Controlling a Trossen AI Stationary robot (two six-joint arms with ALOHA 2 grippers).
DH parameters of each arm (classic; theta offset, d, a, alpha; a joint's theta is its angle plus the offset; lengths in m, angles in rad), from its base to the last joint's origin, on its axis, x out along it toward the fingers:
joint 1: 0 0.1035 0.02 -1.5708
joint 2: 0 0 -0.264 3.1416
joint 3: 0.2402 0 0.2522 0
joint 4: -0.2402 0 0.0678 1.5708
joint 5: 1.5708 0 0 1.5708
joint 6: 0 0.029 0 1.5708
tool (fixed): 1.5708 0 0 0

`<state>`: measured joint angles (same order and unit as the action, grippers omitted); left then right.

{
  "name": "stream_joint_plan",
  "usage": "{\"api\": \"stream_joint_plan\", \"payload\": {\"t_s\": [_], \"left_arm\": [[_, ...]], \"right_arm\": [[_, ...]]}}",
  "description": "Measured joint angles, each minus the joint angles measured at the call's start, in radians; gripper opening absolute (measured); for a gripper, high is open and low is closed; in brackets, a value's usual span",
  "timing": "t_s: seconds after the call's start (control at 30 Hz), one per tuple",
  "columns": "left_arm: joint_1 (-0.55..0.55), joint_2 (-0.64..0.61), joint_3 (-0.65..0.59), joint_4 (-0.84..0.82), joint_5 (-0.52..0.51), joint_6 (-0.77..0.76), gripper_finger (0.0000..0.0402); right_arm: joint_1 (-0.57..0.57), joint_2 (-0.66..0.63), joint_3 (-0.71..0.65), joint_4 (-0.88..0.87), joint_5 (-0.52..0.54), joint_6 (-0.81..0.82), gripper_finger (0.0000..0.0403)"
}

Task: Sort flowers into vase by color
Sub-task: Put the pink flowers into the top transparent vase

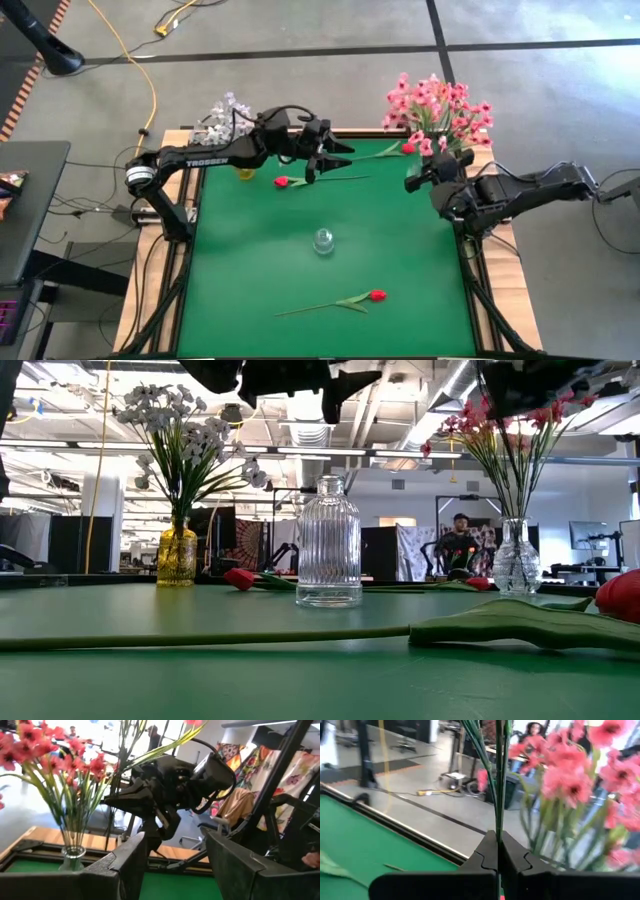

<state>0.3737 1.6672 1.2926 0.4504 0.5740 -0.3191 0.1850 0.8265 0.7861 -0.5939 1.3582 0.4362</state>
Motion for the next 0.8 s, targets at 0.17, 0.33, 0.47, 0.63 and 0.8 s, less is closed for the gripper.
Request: {"api": "stream_joint_plan", "payload": {"t_s": [0.17,0.33,0.47,0.63,0.8], "left_arm": [[0.000,0.000,0.000,-0.012,-0.028,-0.018,0.0192],[0.000,0.000,0.000,-0.015,-0.041,-0.031,0.0192],[0.000,0.000,0.000,-0.017,-0.050,-0.043,0.0192],[0.000,0.000,0.000,-0.021,-0.066,-0.043,0.0192],[0.000,0.000,0.000,-0.021,-0.066,-0.044,0.0192]], "right_arm": [[-0.061,-0.003,-0.072,0.007,0.020,0.058,0.0023],[-0.094,-0.002,-0.149,0.038,0.104,0.160,0.0023],[-0.096,-0.002,-0.165,0.091,0.123,0.161,0.0023],[-0.114,-0.003,-0.165,0.195,0.093,-0.008,0.0023],[-0.216,-0.005,-0.165,0.288,-0.081,-0.194,0.0023]]}}
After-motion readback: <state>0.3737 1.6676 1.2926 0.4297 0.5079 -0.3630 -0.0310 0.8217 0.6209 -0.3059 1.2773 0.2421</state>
